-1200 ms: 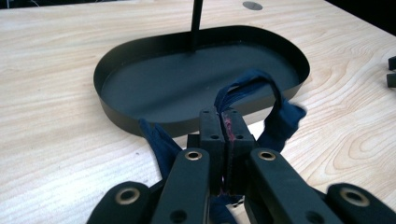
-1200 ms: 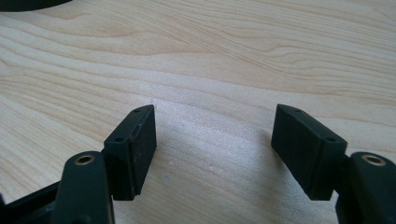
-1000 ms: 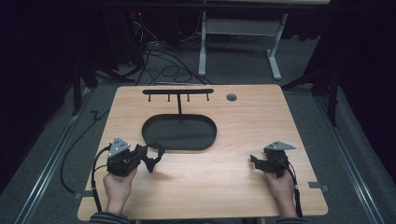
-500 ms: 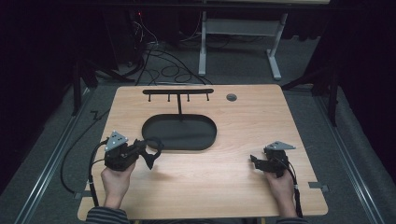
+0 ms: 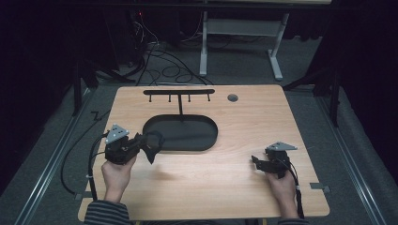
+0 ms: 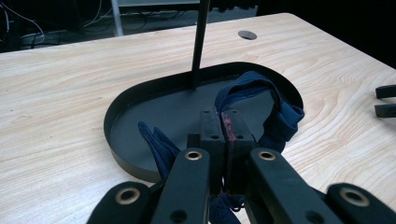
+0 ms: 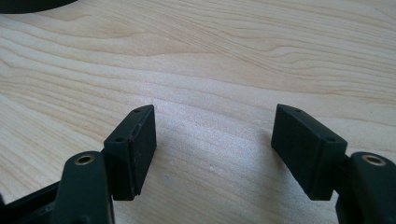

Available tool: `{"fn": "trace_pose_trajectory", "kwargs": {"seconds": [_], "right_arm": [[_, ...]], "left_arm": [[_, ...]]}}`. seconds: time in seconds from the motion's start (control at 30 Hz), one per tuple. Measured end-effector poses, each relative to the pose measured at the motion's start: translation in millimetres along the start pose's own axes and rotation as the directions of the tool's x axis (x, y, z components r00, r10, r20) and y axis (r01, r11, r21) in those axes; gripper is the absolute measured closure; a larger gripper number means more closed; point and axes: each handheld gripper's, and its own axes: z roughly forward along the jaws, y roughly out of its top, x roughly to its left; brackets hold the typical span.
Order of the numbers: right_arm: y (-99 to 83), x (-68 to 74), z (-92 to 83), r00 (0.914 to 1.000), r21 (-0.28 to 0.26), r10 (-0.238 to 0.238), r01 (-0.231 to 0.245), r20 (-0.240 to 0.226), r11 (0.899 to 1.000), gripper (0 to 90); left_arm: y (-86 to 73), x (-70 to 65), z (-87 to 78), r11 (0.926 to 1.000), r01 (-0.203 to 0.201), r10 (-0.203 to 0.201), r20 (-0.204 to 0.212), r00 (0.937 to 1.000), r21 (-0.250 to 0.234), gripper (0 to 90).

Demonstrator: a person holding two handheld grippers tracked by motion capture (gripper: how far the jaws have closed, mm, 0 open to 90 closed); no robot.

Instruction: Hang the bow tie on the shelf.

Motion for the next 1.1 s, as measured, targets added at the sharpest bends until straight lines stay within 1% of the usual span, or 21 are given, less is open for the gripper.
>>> {"fn": "trace_pose_trajectory", "kwargs": {"seconds": [0.17,0.37,0.57,0.9,1.1], "right_arm": [[0.0,0.0,0.0,1.0,0.0,0.0,0.0,0.0,1.0,32.3],[0.0,0.4,0.1,1.0,0.001,-0.003,0.003,0.002,1.0,32.2],[0.0,0.6,0.1,1.0,0.002,-0.002,0.002,0.002,1.0,32.2],[0.0,0.2,0.0,1.0,0.001,-0.002,0.002,0.0,1.0,32.2],[0.0,0.3,0.0,1.0,0.001,0.0,0.0,-0.001,1.0,32.1]], "left_arm": [[3.1,0.8,0.4,1.0,-0.002,0.002,-0.002,1.0,-0.004,88.7],[8.9,3.6,1.6,0.9999,0.004,-0.004,0.005,1.0,-0.012,88.7],[15.1,4.2,1.2,0.9999,-0.007,0.007,0.001,1.0,-0.011,88.7],[21.2,7.2,1.3,0.9999,-0.004,0.004,0.001,1.0,-0.011,88.7],[29.1,8.6,-1.8,0.9997,-0.008,0.008,-0.004,1.0,-0.022,88.7]]}}
